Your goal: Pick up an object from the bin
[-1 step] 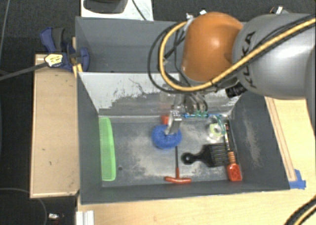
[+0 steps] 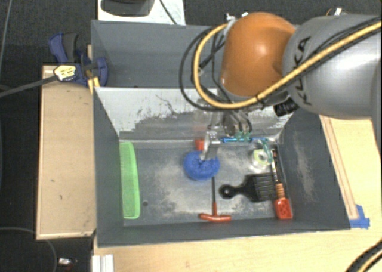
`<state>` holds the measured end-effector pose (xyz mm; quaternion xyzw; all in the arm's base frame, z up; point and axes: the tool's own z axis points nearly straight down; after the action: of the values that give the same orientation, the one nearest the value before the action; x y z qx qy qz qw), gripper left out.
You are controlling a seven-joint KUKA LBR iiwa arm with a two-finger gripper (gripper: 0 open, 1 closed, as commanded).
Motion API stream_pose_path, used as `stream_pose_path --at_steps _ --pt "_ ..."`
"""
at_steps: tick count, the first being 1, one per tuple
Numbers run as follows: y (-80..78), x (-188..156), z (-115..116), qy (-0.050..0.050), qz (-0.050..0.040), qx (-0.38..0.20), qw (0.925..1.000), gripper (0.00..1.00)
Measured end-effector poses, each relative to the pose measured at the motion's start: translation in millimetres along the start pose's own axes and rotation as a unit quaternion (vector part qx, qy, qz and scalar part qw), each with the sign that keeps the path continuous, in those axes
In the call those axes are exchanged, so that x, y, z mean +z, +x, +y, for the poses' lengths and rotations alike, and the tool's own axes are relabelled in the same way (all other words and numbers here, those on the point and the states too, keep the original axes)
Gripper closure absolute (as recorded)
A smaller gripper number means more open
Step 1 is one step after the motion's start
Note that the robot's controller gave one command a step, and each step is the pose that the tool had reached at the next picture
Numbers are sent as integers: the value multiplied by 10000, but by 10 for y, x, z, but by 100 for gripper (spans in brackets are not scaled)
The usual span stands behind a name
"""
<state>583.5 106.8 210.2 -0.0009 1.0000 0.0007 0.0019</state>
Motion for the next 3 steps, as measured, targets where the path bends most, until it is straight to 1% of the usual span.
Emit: stream_pose_path --at_steps 1,2,3 --pt "65 818 -312 -5 -15 371 9993 0" --pt "96 1094 -410 -2 -15 62 10000 0" --pt "314 1097 -323 1 13 594 9982 0"
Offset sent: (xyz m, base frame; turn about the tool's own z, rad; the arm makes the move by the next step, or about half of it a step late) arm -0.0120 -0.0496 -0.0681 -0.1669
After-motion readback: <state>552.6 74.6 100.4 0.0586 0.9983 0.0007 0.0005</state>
